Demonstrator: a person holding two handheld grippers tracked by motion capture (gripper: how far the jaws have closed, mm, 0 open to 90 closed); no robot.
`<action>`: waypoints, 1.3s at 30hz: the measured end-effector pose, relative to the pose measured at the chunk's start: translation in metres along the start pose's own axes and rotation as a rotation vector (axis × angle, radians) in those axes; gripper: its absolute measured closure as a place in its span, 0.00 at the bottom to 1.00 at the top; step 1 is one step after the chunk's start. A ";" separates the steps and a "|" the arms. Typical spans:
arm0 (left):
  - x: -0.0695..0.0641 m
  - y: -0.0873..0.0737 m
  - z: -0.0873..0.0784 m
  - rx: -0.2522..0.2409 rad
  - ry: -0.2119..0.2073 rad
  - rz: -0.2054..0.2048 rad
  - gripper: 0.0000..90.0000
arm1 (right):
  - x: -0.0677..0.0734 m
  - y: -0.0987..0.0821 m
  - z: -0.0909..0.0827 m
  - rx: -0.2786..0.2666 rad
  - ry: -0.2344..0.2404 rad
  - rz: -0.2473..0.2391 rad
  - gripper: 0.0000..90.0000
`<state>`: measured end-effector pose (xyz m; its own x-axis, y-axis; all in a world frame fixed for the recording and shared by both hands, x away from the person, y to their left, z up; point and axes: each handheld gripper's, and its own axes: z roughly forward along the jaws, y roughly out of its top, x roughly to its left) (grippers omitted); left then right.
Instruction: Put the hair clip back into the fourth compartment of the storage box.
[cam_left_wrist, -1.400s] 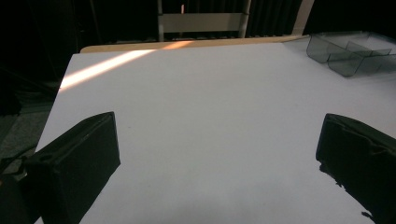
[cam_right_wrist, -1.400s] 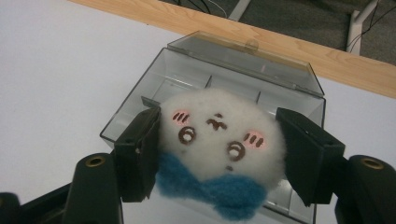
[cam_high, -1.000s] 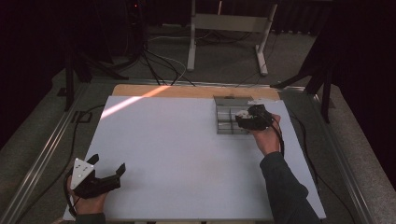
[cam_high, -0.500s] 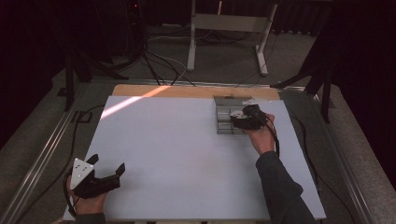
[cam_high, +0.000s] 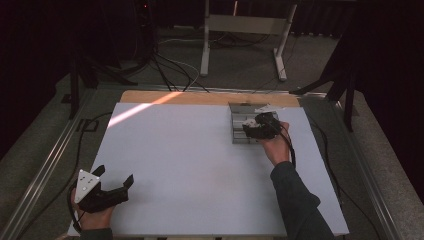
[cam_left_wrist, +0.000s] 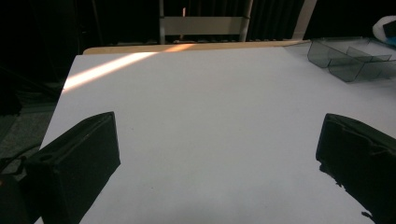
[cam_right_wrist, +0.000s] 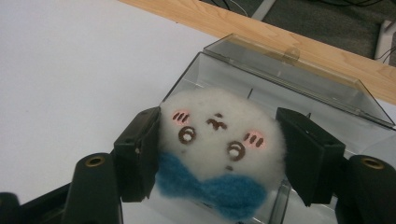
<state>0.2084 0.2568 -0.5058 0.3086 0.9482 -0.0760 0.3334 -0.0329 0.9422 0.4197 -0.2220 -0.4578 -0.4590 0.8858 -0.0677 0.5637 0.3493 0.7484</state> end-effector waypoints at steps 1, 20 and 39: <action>0.000 0.000 0.000 0.002 0.000 0.002 0.01 | 0.000 0.000 0.001 0.001 0.001 -0.003 0.37; 0.000 0.000 0.000 0.001 0.001 -0.001 0.01 | 0.009 0.003 0.016 0.033 -0.013 -0.012 0.37; 0.001 -0.001 -0.001 0.000 0.002 -0.002 0.01 | 0.016 -0.003 0.034 0.052 -0.006 0.020 0.37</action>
<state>0.2080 0.2583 -0.5061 0.3061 0.9489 -0.0774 0.3342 -0.0310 0.9420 0.4339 -0.1986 -0.4836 -0.4434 0.8945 -0.0571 0.6078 0.3469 0.7143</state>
